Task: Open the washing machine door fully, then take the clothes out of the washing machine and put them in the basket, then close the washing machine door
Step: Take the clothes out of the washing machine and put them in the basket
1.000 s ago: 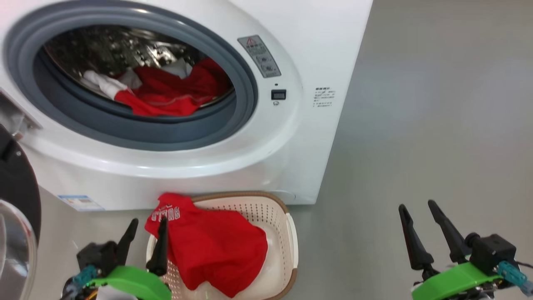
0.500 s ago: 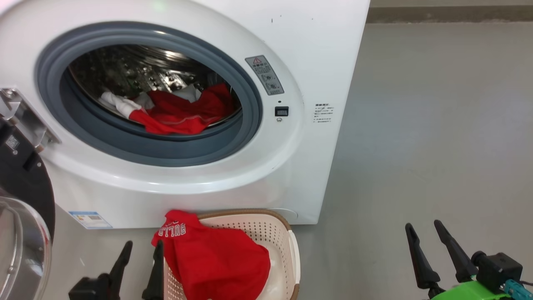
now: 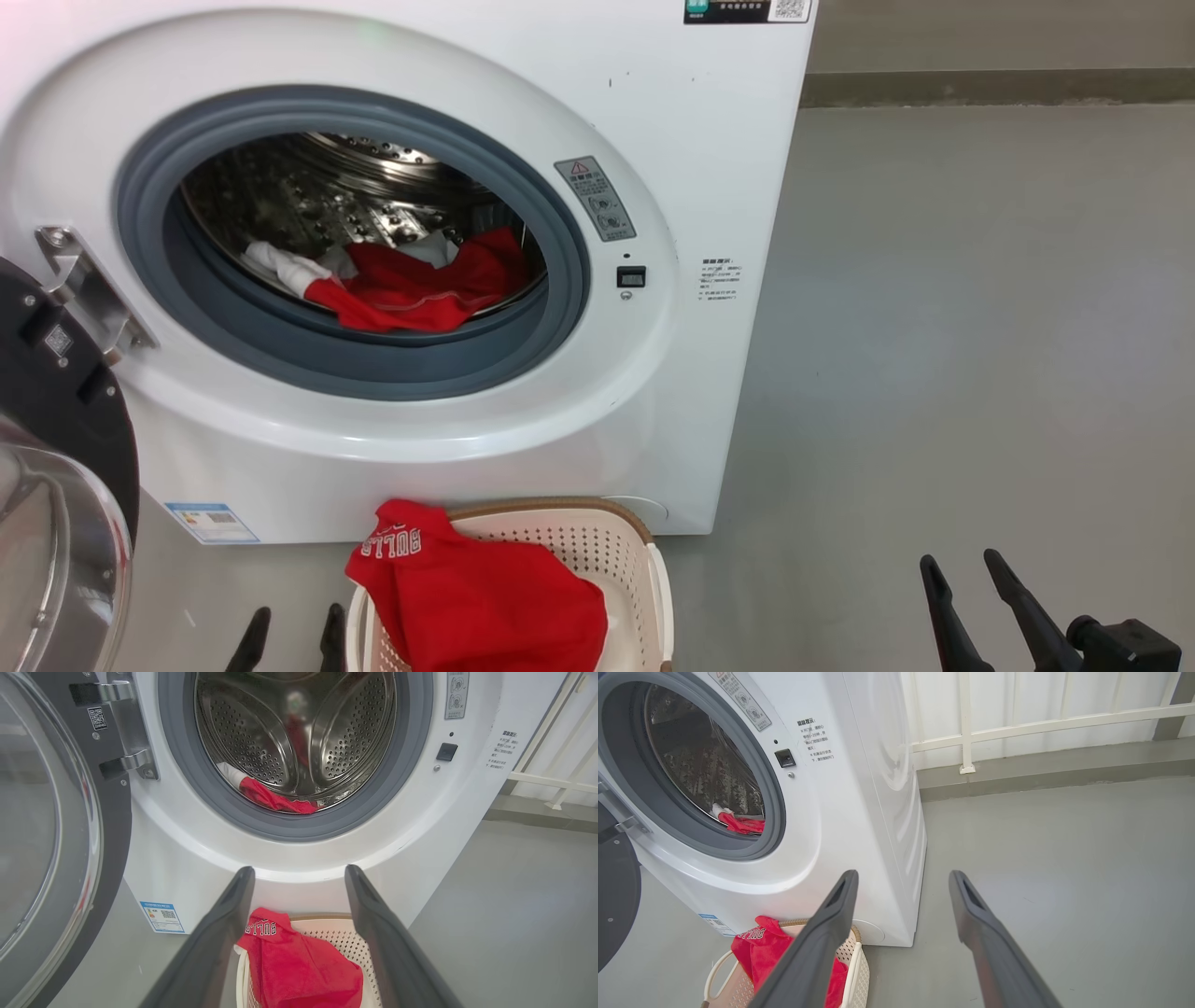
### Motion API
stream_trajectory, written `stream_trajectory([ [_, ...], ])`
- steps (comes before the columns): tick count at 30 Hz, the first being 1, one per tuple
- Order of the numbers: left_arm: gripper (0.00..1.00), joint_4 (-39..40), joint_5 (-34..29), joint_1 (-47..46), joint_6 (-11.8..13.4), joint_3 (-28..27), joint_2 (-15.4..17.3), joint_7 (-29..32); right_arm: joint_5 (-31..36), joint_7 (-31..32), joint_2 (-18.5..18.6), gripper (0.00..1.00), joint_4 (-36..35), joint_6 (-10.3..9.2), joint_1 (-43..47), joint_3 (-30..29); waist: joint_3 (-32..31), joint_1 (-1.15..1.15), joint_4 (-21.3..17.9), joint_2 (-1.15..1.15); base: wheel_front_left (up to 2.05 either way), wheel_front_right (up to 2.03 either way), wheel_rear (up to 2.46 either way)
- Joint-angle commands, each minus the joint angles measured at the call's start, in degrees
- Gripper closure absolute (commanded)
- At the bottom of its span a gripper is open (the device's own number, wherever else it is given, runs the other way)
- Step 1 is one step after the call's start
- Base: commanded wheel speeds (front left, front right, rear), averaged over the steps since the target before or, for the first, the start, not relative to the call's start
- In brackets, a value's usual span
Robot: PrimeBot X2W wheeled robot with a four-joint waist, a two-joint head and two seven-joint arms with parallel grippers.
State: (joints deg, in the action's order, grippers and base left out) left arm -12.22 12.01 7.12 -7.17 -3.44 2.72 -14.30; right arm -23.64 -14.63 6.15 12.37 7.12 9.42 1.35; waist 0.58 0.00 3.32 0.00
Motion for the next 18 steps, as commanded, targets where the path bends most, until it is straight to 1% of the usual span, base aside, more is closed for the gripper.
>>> stream_trajectory([
  [1, 0.00, 2.0, -0.4, -0.6, -0.3, -2.2, 0.2, -0.7, 0.1, -0.4, 1.2, 0.00, -1.6, 0.36, -0.6, 1.0, 0.1, 0.00, 0.0, 0.00, 0.00, 0.00, 0.00],
  [18, 0.00, 3.9, 1.3, -0.4, 1.1, -1.3, 0.2, -0.7, 0.2, -0.4, 1.1, 0.00, -1.6, 0.36, -1.4, 0.9, 1.2, 0.00, -0.3, 0.00, 0.00, 0.00, 0.00],
])
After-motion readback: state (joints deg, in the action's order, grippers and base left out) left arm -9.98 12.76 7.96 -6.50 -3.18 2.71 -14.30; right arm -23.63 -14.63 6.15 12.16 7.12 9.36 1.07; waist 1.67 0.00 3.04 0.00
